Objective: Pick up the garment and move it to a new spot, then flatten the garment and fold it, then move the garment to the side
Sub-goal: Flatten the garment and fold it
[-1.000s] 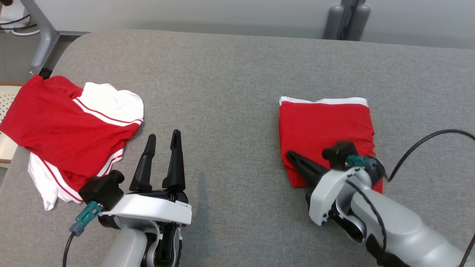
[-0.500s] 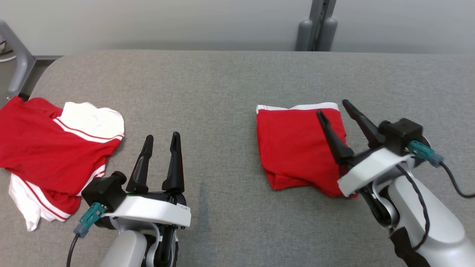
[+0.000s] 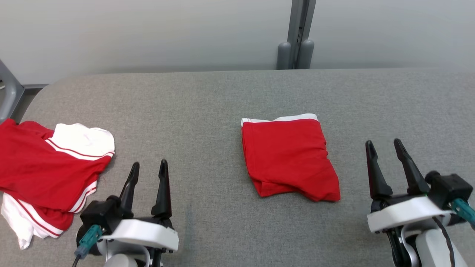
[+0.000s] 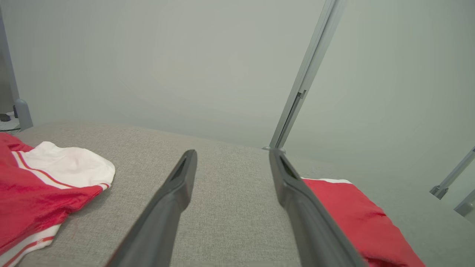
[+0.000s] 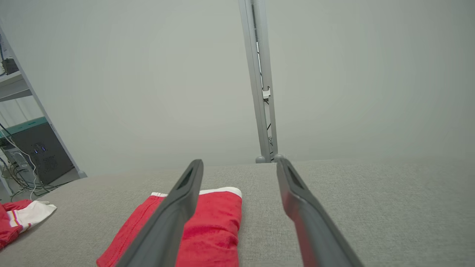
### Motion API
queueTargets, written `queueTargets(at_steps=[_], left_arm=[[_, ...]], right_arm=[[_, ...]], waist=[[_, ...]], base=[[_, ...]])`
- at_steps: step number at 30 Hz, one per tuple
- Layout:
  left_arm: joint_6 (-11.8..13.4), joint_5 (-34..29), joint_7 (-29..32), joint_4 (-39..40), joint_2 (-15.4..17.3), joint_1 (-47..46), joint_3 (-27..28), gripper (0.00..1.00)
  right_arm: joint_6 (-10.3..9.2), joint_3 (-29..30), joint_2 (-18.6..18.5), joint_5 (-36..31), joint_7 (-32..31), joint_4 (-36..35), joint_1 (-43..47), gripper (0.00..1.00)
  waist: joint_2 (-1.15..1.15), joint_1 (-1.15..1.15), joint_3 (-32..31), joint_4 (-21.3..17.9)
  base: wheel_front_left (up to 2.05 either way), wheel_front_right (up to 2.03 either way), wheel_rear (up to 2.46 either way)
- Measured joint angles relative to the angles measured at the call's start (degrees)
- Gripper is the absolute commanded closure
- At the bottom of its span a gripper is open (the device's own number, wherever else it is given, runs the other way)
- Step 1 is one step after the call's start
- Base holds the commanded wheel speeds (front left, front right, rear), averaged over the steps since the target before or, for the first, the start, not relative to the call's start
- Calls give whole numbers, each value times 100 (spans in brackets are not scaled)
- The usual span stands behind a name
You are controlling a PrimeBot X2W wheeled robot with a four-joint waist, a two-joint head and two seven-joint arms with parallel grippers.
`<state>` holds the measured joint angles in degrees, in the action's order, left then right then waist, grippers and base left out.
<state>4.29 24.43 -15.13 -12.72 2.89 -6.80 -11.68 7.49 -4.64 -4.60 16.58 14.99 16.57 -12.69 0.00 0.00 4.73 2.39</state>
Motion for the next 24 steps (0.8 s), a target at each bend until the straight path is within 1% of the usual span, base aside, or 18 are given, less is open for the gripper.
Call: queueTargets(at_steps=[4, 12, 24], left_arm=[[-27, -160, 0, -65, -1, 233, 122, 0], [-120, -371, 0, -113, -5, 420, 219, 0], [-113, -320, 0, -110, -9, 460, 92, 0]], right_arm=[[-1, 191, 107, -137, 0, -151, 298, 0], [0, 336, 165, -344, 0, -222, 534, 0], [0, 237, 178, -253, 0, -101, 592, 0]], waist=[[0, 0, -100, -40], [0, 0, -248, -41], [0, 0, -356, 7]], base=[[0, 0, 0], [0, 0, 0], [0, 0, 0]])
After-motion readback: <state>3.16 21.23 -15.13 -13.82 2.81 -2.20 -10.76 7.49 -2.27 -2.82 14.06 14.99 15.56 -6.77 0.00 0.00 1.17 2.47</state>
